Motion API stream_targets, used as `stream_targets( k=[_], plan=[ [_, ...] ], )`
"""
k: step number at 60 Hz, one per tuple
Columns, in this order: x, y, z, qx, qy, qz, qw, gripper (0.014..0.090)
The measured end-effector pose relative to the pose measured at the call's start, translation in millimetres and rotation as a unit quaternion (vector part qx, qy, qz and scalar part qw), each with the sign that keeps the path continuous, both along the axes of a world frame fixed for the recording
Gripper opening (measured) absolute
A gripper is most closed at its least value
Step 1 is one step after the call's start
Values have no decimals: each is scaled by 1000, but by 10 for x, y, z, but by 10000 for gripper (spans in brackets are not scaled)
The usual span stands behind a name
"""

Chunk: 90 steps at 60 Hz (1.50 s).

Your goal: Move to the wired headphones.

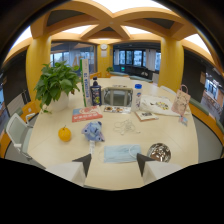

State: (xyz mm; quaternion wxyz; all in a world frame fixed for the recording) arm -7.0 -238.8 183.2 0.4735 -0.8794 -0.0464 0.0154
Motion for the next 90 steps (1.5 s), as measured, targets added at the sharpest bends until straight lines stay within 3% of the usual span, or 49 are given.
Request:
stream_targets(
  k=[17,30,47,67,90],
  plan=[
    [-12,-238,-52,-4,-31,-33,999,858],
    [70,-81,-128,-11,-41,-50,998,859],
    [252,868,-412,-15,-42,-49,998,860],
    [543,2265,-982,-54,-41,-43,997,861],
    [599,2652,-1285,-88,-33,-35,995,859]
  ],
)
